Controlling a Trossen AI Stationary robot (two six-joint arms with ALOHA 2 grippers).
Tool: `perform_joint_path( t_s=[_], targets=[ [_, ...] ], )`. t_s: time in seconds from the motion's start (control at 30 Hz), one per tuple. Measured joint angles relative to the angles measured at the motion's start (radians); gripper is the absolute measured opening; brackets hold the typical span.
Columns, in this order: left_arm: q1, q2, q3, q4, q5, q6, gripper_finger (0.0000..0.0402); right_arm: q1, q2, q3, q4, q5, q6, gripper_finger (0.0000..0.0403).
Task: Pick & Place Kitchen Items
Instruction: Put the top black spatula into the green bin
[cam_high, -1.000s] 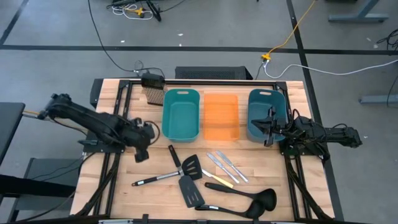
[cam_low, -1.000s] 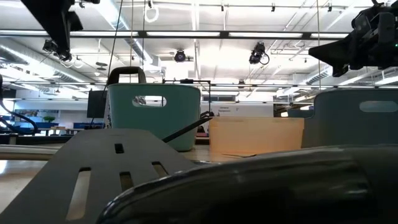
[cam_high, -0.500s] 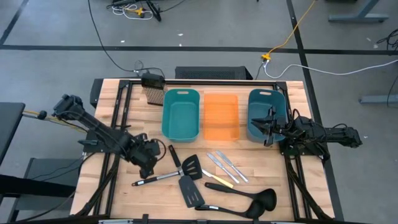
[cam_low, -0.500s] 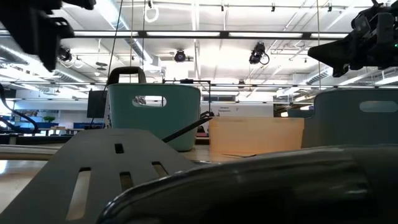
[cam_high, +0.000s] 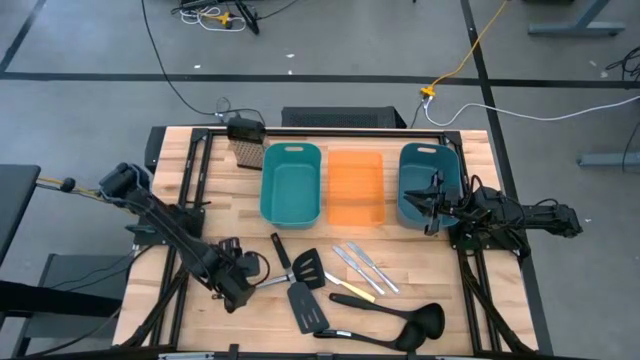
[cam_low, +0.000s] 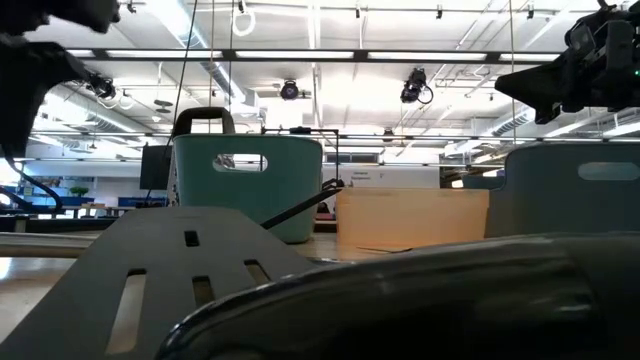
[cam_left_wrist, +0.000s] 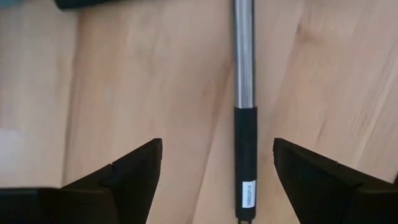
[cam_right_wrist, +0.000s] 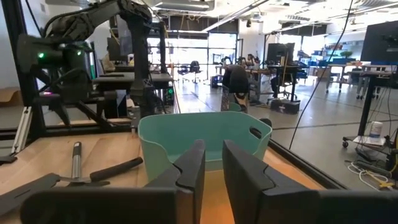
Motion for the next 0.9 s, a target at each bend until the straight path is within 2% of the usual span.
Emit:
perform_joint_path(
  t_s=[0.23, 0.57, 0.9],
  targets=[
    [-0.020, 0.098, 0.000, 0.125, 0.018, 0.009, 0.0311, 0.000, 0.000, 0.000, 0.000, 0.000, 0.000, 0.0068],
    [-0.021, 0.232, 0.000, 0.142, 0.073, 0.013, 0.0311, 0.000, 0.000, 0.000, 0.000, 0.000, 0.000, 0.0068],
    [-0.012, 0.261, 0.001, 0.185, 0.048, 0.033, 0.0301, 0.000, 0.000, 0.000, 0.000, 0.000, -0.001, 0.0068]
  ],
)
